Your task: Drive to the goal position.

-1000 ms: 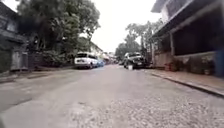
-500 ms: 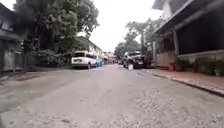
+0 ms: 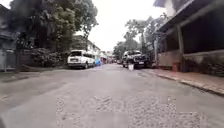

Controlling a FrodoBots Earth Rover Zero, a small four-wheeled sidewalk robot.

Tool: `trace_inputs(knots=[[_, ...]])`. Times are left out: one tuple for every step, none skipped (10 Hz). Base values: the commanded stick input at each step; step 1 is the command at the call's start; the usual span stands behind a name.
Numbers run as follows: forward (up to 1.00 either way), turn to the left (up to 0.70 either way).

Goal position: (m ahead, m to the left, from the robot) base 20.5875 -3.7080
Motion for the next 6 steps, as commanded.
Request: trace_inputs(knots=[[1.00, 0.00], [1.00, 0.00], [1.00, 0.00], [1.00, 0.00], [1.00, 0.00], [1.00, 0.00]])
